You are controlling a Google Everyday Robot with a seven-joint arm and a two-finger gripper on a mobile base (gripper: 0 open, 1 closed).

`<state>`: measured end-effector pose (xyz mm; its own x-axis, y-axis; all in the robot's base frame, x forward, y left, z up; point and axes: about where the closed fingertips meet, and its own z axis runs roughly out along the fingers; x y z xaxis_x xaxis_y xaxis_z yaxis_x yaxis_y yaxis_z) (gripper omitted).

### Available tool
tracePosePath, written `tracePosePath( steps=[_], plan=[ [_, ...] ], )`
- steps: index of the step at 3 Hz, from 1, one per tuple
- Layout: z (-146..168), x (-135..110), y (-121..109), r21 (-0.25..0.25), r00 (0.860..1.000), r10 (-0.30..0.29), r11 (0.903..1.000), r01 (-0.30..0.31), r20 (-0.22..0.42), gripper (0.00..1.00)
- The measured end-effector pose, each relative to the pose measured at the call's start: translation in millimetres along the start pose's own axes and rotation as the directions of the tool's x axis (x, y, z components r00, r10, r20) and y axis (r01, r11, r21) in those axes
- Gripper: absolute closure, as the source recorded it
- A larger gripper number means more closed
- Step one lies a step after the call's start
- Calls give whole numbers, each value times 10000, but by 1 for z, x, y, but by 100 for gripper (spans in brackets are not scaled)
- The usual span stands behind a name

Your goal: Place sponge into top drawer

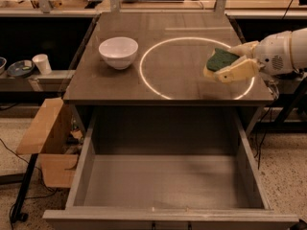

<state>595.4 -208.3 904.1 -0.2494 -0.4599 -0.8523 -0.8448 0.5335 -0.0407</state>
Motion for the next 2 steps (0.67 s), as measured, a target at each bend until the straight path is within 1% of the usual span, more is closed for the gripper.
tracePosePath(
  steps=[2],
  plan=[
    [5, -1, 6, -110, 9997, -110, 9999, 107, -228, 100]
  ],
)
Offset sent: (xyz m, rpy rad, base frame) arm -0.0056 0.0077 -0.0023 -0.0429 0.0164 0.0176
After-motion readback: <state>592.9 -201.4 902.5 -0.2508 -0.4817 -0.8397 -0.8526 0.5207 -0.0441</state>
